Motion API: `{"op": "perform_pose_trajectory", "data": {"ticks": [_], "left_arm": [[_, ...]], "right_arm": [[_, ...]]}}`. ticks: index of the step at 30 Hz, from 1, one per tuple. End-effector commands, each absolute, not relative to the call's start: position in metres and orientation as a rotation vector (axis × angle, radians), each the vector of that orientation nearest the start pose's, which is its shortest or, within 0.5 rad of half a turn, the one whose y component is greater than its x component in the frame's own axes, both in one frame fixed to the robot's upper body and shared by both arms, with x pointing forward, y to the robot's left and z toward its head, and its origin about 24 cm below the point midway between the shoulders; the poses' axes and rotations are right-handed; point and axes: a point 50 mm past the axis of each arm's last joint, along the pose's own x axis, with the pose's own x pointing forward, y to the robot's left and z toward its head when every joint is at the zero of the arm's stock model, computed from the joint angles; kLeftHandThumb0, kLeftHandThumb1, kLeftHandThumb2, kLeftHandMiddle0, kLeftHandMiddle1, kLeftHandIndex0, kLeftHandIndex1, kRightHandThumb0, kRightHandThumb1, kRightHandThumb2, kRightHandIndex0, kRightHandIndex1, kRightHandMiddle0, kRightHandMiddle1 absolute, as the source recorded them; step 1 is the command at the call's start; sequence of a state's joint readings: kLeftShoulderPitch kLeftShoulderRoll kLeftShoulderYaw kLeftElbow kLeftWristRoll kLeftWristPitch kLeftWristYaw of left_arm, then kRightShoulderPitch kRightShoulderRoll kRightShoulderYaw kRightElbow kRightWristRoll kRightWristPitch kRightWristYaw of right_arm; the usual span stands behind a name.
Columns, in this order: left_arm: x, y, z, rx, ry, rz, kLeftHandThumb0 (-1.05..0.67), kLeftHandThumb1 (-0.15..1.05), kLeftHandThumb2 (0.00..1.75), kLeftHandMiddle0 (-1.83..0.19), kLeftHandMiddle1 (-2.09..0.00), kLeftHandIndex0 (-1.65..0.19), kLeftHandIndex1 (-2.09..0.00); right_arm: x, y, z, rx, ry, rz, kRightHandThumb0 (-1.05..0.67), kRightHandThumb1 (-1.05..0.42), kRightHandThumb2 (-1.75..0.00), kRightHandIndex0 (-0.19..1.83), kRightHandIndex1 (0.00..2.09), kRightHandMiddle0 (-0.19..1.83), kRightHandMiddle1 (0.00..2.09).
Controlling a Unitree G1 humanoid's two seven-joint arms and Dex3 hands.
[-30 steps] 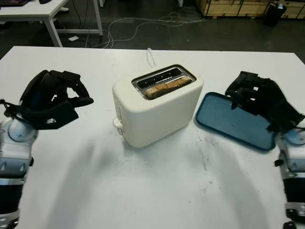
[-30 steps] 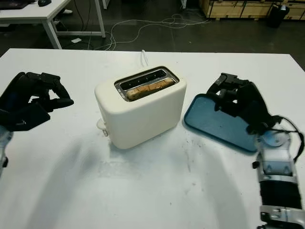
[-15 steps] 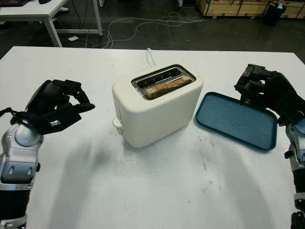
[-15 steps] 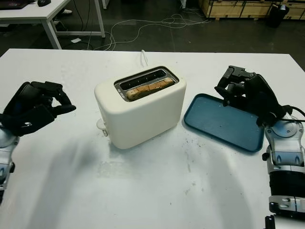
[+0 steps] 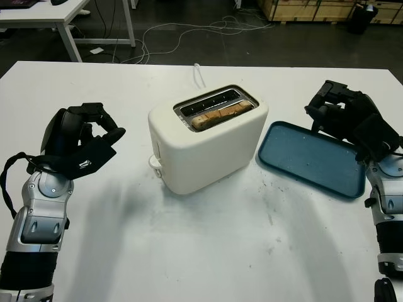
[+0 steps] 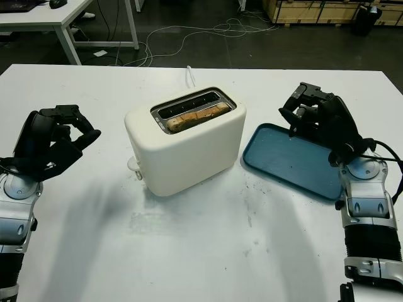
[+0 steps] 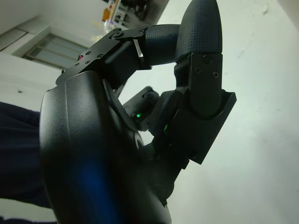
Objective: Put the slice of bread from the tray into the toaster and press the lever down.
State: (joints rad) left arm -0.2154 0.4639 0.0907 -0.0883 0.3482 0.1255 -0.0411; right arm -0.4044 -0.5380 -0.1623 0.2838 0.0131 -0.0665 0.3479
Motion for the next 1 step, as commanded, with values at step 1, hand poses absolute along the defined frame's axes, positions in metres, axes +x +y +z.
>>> {"op": "perform_pose_trajectory", "data": {"ticks": [1], "left_arm": [[0.2872, 0.2382, 0.1419, 0.826, -0.180, 0.125, -0.77, 0.64, 0.73, -1.24, -1.72, -1.04, -1.62]], "right_arm": [[0.3197, -0.2641, 0.1461, -0.499, -0.158, 0.130, -0.68, -0.92, -0.32, 0.82, 1.75, 0.67, 1.67]]}}
